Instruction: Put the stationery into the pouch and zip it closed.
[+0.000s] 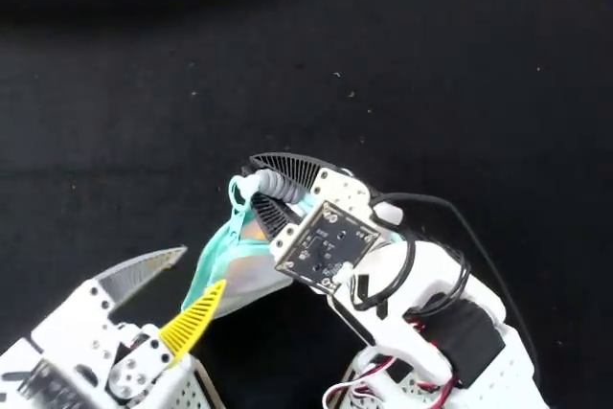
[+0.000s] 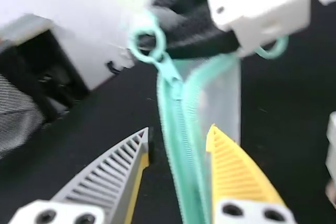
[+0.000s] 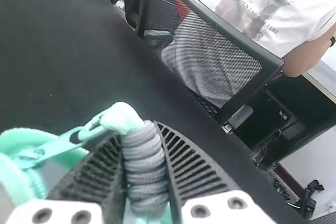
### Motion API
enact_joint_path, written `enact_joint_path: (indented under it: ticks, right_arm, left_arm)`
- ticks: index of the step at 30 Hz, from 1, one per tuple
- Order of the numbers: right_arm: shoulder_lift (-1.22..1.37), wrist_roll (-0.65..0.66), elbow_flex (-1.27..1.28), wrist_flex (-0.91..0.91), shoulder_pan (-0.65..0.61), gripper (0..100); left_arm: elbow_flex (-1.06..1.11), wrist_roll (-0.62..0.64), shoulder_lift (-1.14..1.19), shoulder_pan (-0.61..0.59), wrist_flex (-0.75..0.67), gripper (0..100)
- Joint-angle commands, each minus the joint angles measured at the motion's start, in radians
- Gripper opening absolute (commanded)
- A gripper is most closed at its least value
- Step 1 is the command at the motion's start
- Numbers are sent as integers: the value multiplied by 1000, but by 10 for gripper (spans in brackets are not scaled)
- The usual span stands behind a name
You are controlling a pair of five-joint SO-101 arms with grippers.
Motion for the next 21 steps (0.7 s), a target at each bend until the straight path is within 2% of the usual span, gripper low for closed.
enact_joint_path:
  ticks: [1,6,12,21]
  right_arm:
    - [5,-5,16,52,2,12]
    - [4,-5,16,78,-57,12]
    - [4,-5,16,75,-60,12]
    - [7,-5,16,75,-60,12]
  left_arm:
    - [-47,-32,0,-61,-5,188]
    - [-16,-54,0,-61,-6,188]
    - [35,-54,0,-59,-6,188]
    - [-165,-40,9,-59,54,188]
